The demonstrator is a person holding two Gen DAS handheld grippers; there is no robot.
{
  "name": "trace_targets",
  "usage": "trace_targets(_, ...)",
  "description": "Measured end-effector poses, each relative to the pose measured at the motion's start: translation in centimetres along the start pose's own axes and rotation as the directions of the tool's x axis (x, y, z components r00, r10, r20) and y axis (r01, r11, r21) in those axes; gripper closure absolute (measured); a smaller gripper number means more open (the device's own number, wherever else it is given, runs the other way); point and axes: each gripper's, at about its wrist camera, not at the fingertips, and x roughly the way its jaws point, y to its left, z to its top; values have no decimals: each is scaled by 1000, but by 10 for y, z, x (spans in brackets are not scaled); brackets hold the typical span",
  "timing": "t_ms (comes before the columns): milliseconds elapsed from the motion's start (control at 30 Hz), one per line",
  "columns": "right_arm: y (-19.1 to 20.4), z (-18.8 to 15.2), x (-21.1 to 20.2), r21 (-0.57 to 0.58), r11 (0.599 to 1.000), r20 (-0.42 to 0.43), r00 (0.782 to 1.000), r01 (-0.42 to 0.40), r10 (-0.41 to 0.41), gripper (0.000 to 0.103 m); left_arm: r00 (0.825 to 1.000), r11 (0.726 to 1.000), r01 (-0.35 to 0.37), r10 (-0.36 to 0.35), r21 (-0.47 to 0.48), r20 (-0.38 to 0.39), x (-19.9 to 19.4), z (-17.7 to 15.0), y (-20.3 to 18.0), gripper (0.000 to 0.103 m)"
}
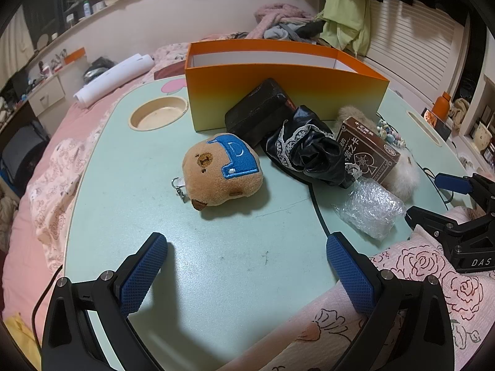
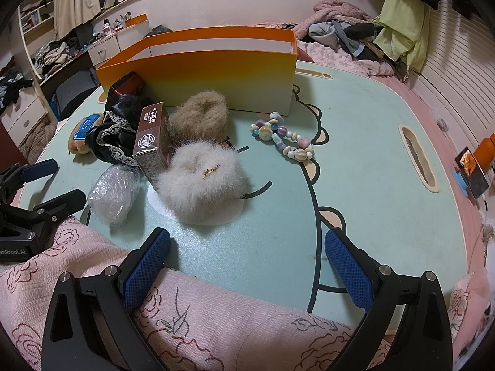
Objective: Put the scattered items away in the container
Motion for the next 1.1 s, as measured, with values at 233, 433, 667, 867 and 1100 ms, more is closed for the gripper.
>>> trace_targets(233,0,0,0,0,1000,0,1000,0,0,3,1000,1000,0,0,0,0,0,0,0,1)
trace_targets(433,0,0,0,0,1000,0,1000,0,0,3,1000,1000,0,0,0,0,0,-1,0,1)
trace_targets(667,0,-1,0,1,1000,0,1000,0,0,3,1000,1000,0,0,0,1,0,-1,0,1)
trace_targets(867,1,-1,0,1,1000,0,1000,0,0,3,1000,1000,11,-11,-8,8,-2,0,1,1)
trace_targets(1100,0,-1,0,1,1000,0,1000,0,0,3,998,998,44,-42,-53,40,-8,6,9,3)
